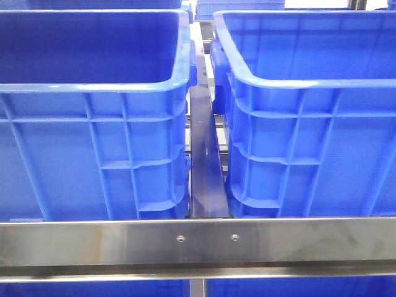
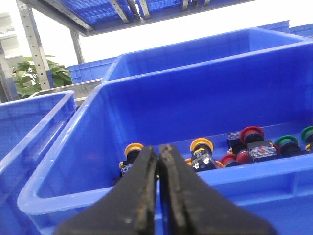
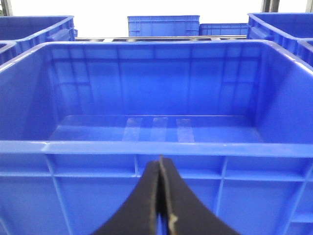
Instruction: Pick red and yellow buttons and place in box
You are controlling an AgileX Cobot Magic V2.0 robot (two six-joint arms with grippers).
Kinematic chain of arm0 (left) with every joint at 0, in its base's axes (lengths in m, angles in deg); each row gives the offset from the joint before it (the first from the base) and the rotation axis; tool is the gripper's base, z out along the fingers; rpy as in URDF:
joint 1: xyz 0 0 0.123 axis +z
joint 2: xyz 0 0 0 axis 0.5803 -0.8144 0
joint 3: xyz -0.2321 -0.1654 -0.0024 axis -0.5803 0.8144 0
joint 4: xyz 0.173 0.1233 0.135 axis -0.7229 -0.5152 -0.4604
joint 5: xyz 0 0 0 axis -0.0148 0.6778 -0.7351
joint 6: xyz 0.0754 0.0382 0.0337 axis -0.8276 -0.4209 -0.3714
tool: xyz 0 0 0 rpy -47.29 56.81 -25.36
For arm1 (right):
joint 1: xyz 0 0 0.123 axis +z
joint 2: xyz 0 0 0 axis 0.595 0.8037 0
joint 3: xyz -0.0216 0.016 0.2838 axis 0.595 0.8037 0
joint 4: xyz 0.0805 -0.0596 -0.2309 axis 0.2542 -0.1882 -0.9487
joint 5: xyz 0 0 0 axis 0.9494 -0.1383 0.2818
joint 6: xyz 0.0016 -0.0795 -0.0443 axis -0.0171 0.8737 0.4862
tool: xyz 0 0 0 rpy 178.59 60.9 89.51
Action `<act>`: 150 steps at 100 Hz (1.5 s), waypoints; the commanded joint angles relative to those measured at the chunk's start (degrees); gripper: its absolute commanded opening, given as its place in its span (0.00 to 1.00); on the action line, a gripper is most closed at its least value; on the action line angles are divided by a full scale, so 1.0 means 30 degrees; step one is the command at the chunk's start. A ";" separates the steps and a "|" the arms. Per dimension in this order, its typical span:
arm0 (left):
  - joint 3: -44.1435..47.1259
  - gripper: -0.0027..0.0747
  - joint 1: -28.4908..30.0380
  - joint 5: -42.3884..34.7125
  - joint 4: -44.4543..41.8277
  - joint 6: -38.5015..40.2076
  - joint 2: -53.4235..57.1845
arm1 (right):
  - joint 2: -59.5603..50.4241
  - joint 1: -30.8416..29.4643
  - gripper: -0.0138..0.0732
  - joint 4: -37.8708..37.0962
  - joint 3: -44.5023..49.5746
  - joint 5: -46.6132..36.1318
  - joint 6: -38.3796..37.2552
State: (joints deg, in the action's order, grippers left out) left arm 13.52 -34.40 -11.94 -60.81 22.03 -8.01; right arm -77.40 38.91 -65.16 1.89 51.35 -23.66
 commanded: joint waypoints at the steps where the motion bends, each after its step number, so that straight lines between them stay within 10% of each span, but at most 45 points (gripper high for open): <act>1: 0.0368 0.01 0.0049 -0.1629 0.0162 0.0039 0.0636 | -0.0427 -0.0044 0.08 -0.0197 -0.0032 -0.1583 0.0091; 46: -0.1917 0.01 0.0049 -0.0890 0.0707 0.0326 0.0275 | -0.0427 -0.0044 0.08 -0.0197 -0.0032 -0.1583 0.0091; 103: -1.4786 0.01 0.0049 1.0474 0.0552 0.0018 -0.9585 | -0.0427 -0.0044 0.08 -0.0197 -0.0032 -0.1583 0.0091; 150: -1.5645 0.02 0.0049 1.1230 0.0700 0.0018 -1.1525 | -0.0427 -0.0044 0.08 -0.0197 -0.0032 -0.1583 0.0091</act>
State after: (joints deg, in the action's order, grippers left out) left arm -31.27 -34.40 25.53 -59.11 22.04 -42.14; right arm -77.40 38.91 -65.16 1.89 51.35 -23.66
